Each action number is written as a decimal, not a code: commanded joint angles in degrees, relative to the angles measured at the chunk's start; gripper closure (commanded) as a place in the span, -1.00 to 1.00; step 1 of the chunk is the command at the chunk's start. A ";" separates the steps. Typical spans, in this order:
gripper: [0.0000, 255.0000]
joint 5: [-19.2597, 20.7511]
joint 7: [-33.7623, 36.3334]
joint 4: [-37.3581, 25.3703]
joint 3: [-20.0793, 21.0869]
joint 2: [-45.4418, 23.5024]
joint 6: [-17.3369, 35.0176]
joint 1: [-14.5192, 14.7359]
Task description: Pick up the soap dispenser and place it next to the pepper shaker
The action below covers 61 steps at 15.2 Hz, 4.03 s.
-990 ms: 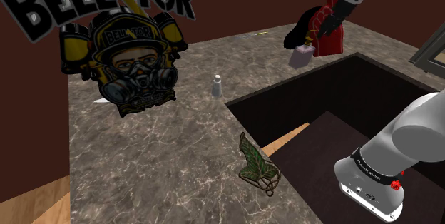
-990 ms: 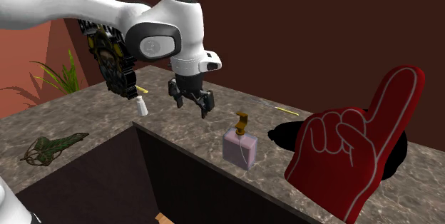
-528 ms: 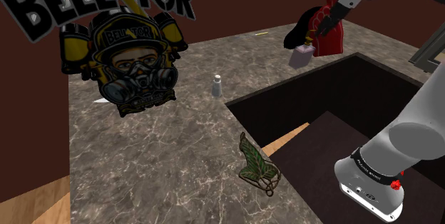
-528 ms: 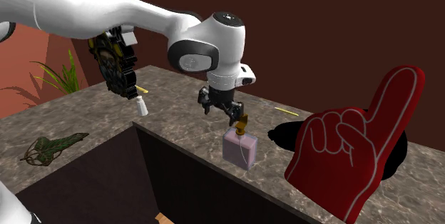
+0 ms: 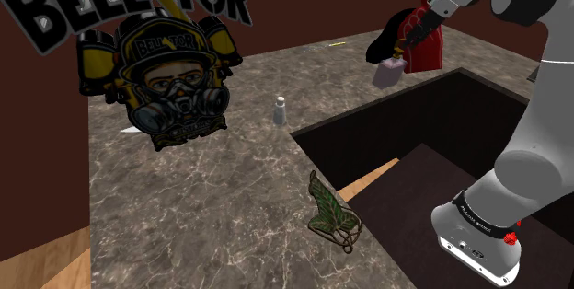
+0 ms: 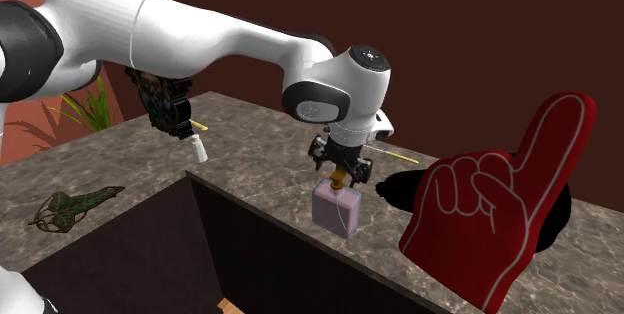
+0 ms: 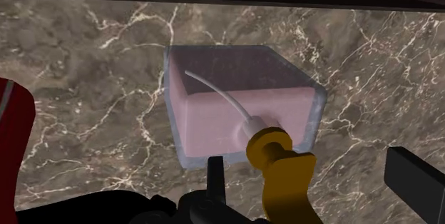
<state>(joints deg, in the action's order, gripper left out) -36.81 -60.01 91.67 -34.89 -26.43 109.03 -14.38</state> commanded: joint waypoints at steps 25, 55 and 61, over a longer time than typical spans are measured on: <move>1.00 -0.72 0.04 0.57 0.54 -0.76 1.40 0.45; 1.00 2.91 8.69 -18.50 -1.15 1.96 -17.91 -2.13; 1.00 6.35 13.46 -12.52 -1.05 8.30 -15.48 4.15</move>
<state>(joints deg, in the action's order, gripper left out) -31.28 -47.72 77.65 -36.00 -19.62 92.81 -11.73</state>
